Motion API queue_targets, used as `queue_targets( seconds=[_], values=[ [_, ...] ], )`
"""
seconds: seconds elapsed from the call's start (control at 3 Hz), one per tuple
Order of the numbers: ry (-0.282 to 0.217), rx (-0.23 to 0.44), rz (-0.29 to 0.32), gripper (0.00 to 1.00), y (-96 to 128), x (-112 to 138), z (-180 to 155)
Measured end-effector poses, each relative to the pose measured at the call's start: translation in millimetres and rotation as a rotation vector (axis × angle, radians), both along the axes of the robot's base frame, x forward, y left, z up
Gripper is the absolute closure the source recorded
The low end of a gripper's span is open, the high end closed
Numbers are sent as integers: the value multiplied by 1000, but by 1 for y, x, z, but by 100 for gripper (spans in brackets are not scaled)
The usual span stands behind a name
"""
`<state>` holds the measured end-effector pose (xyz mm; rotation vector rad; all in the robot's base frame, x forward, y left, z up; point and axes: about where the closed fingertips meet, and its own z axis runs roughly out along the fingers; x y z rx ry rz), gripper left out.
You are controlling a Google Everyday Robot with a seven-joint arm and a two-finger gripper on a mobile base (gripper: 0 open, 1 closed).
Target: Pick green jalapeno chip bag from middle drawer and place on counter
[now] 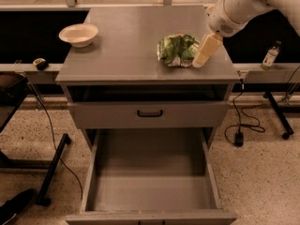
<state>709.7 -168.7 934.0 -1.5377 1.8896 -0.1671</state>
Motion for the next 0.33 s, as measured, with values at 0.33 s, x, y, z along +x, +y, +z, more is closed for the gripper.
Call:
queue_targets(
  seconds=[0.33],
  values=[
    [0,0,0,0,0,0,0]
  ],
)
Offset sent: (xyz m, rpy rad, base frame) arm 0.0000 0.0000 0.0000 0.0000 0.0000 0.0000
